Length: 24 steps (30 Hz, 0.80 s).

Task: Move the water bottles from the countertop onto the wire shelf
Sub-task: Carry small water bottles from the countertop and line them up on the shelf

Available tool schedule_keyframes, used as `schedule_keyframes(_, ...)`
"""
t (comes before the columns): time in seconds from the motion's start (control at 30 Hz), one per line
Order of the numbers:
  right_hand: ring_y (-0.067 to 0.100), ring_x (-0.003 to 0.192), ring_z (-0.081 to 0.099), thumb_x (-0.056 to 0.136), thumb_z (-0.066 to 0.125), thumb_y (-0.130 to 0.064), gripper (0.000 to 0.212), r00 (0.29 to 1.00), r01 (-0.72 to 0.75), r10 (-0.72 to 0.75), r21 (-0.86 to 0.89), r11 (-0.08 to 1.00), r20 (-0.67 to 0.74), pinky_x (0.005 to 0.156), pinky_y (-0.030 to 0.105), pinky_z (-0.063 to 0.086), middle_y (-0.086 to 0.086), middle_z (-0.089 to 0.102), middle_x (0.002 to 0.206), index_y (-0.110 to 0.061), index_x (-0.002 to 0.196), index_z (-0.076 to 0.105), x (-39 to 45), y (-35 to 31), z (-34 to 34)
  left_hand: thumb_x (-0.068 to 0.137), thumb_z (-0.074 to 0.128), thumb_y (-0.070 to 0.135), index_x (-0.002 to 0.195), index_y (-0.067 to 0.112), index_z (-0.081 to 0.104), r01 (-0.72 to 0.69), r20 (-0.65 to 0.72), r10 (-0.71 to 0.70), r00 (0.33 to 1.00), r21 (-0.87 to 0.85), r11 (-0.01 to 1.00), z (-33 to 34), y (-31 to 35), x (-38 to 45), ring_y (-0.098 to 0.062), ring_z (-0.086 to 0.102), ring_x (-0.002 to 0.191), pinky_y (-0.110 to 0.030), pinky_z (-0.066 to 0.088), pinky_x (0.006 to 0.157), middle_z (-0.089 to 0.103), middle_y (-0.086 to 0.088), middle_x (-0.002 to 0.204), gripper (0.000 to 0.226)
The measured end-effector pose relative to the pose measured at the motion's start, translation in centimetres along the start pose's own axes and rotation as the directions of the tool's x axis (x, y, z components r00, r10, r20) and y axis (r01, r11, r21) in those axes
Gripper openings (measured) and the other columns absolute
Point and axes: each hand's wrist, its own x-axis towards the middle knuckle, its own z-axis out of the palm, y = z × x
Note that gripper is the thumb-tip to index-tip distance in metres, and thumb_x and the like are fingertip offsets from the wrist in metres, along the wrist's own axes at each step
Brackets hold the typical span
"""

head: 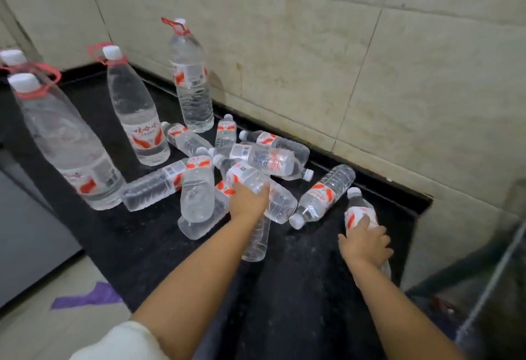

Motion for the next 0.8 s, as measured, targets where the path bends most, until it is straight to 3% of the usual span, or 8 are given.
schedule_keyframes(0.07, 0.037, 0.121, 0.04, 0.087, 0.055, -0.036, 0.067, 1.0, 0.006, -0.007, -0.019, 1.0, -0.024, 0.101, 0.042, 0.034, 0.025, 0.032, 0.138, -0.018, 0.142, 0.022, 0.3, 0.6, 0.7, 0.089, 0.054, 0.04, 0.147, 0.01, 0.0, 0.082, -0.02, -0.085, 0.996, -0.108, 0.991, 0.8, 0.5, 0.8, -0.037, 0.035, 0.132, -0.043, 0.032, 0.106, 0.031, -0.016, 0.148, 0.085)
schedule_keyframes(0.2, 0.034, 0.117, 0.042, 0.087, 0.055, -0.036, 0.065, 0.999, 0.022, -0.023, -0.041, 0.999, -0.032, 0.098, 0.04, 0.036, 0.022, 0.038, 0.13, -0.02, 0.141, 0.023, 0.4, 1.0, 0.8, 0.085, 0.063, 0.031, 0.147, 0.013, 0.003, 0.098, -0.071, -0.127, 0.989, -0.315, 0.944, 1.6, 0.5, 1.2, -0.037, 0.035, 0.132, -0.043, 0.032, 0.106, 0.029, -0.014, 0.149, 0.087)
schedule_keyframes(0.33, 0.031, 0.117, 0.04, 0.089, 0.053, -0.036, 0.064, 0.996, 0.075, -0.079, -0.12, 0.99, -0.035, 0.098, 0.038, 0.035, 0.019, 0.035, 0.131, -0.022, 0.142, 0.019, -1.3, 1.4, 1.2, 0.083, 0.065, 0.014, 0.146, 0.018, 0.009, -0.028, -0.054, 0.01, 0.998, -0.341, 0.94, 1.5, 0.0, -0.3, -0.032, 0.036, 0.132, -0.039, 0.035, 0.104, 0.029, -0.011, 0.149, 0.084)
schedule_keyframes(0.43, 0.031, 0.118, 0.04, 0.089, 0.053, -0.035, 0.064, 0.993, 0.115, -0.118, -0.119, 0.986, -0.02, 0.099, 0.038, 0.034, 0.019, 0.034, 0.132, -0.023, 0.142, 0.019, -2.8, 2.2, 1.4, 0.075, 0.067, 0.005, 0.141, 0.018, 0.023, -0.184, -0.024, 0.183, 0.983, -0.202, 0.962, 1.6, -1.4, -3.1, -0.027, 0.047, 0.12, -0.042, 0.042, 0.102, 0.042, -0.012, 0.137, 0.081)
schedule_keyframes(0.5, 0.031, 0.117, 0.04, 0.089, 0.053, -0.035, 0.064, 0.989, 0.15, -0.151, -0.106, 0.983, -0.005, 0.098, 0.038, 0.034, 0.019, 0.035, 0.131, -0.023, 0.142, 0.019, -4.0, 2.9, 1.3, 0.07, 0.069, 0.009, 0.136, 0.015, 0.034, -0.287, 0.027, 0.286, 0.958, 0.005, 0.958, 1.8, -3.4, -5.6, -0.029, 0.049, 0.116, -0.046, 0.042, 0.1, 0.05, -0.014, 0.127, 0.075)
schedule_keyframes(0.6, 0.031, 0.116, 0.04, 0.088, 0.054, -0.034, 0.063, 0.978, 0.21, -0.21, -0.104, 0.972, 0.013, 0.097, 0.037, 0.034, 0.019, 0.036, 0.13, -0.023, 0.141, 0.021, -6.0, 4.0, 1.2, 0.07, 0.067, 0.018, 0.134, 0.019, 0.037, -0.363, 0.21, 0.316, 0.925, 0.241, 0.9, 1.4, -7.0, -9.8, -0.028, 0.049, 0.115, -0.03, 0.04, 0.098, 0.05, -0.012, 0.122, 0.071)
schedule_keyframes(0.7, 0.032, 0.118, 0.038, 0.087, 0.055, -0.033, 0.064, 0.961, 0.277, -0.272, -0.108, 0.955, 0.059, 0.096, 0.037, 0.035, 0.018, 0.035, 0.131, -0.023, 0.14, 0.021, -8.3, 5.2, 1.2, 0.081, 0.06, 0.021, 0.142, 0.019, 0.028, -0.456, 0.359, 0.305, 0.882, 0.489, 0.744, 0.3, -10.0, -14.2, -0.026, 0.039, 0.118, -0.021, 0.032, 0.093, 0.039, -0.011, 0.127, 0.069)
schedule_keyframes(0.8, 0.03, 0.119, 0.037, 0.086, 0.057, -0.035, 0.066, 0.944, 0.324, -0.314, -0.114, 0.939, 0.099, 0.095, 0.037, 0.036, 0.016, 0.035, 0.131, -0.024, 0.14, 0.02, -10.9, 6.8, 1.0, 0.086, 0.052, 0.025, 0.143, 0.019, 0.02, -0.464, 0.366, 0.29, 0.884, 0.623, 0.629, -0.6, -11.8, -17.5, -0.024, 0.034, 0.114, -0.025, 0.035, 0.095, 0.034, -0.008, 0.127, 0.065)
